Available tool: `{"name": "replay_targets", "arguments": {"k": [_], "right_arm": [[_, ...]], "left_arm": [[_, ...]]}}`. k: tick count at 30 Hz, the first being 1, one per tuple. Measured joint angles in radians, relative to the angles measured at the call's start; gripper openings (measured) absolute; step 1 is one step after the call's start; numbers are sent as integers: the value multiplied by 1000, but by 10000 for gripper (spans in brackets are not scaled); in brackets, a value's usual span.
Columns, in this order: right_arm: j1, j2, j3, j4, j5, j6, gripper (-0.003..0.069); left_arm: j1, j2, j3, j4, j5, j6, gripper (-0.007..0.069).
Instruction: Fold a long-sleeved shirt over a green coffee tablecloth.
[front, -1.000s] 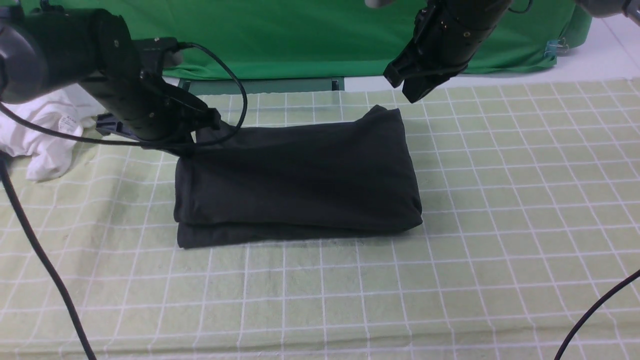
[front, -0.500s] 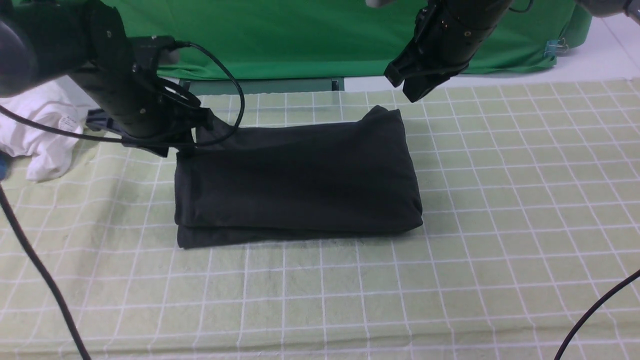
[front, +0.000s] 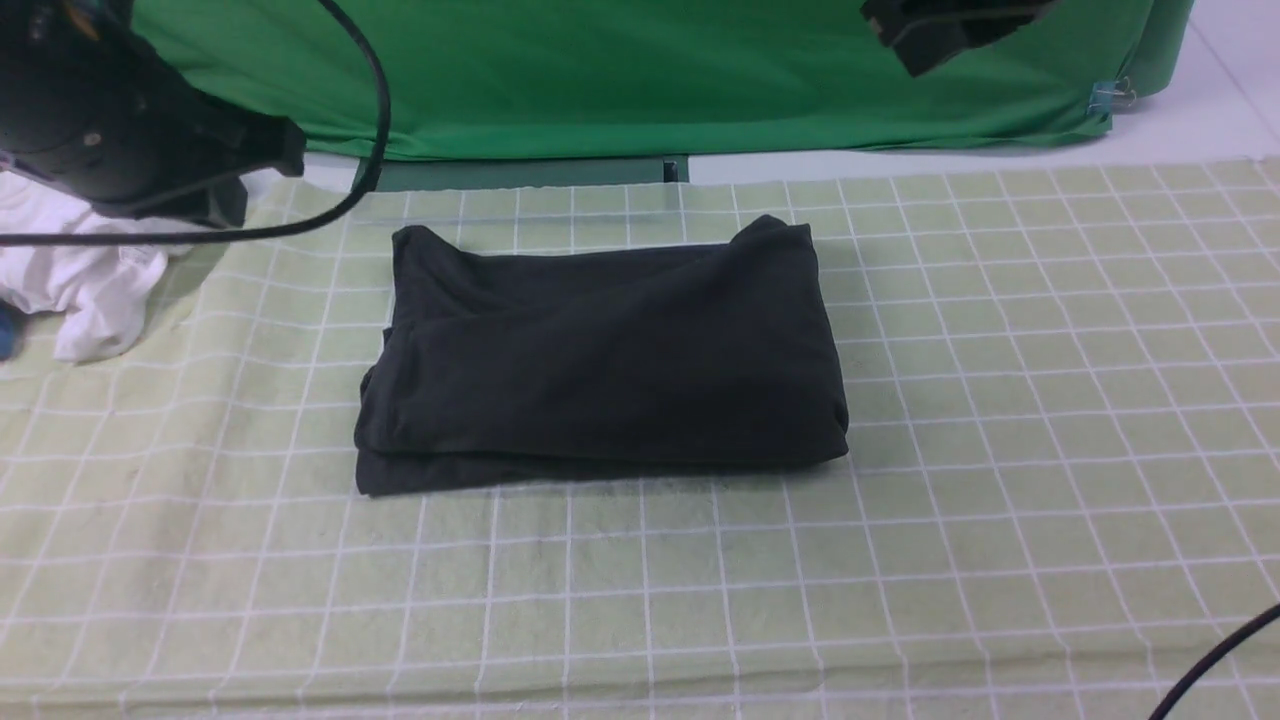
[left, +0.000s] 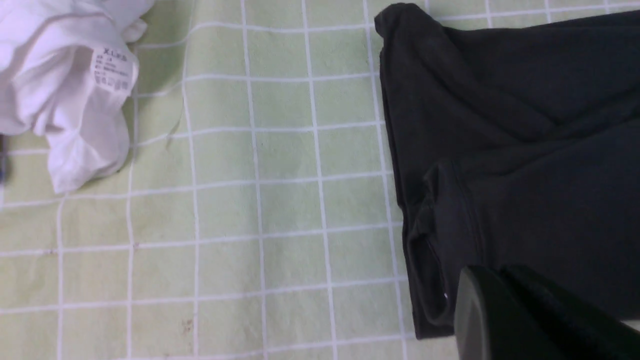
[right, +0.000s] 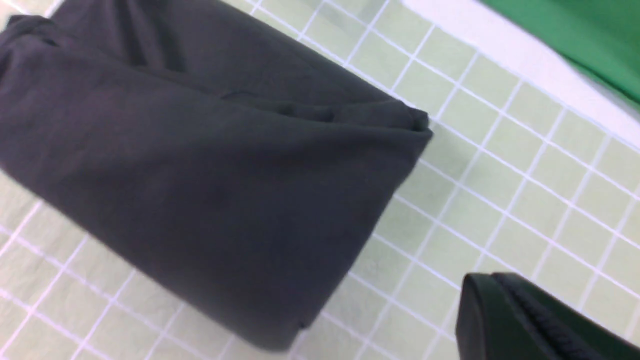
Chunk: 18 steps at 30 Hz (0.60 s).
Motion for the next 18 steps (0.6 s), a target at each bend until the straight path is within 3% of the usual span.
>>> {"name": "replay_targets", "arguments": {"k": [9,18], "right_arm": [[-1,-191,221,-19,-8,2,0],[-1,-502,533,-21,-164,38,0]], "left_arm": [[0,-304,271,-37,-49,-2,11],[0,-628,505,-54,-66,-2,11]]}}
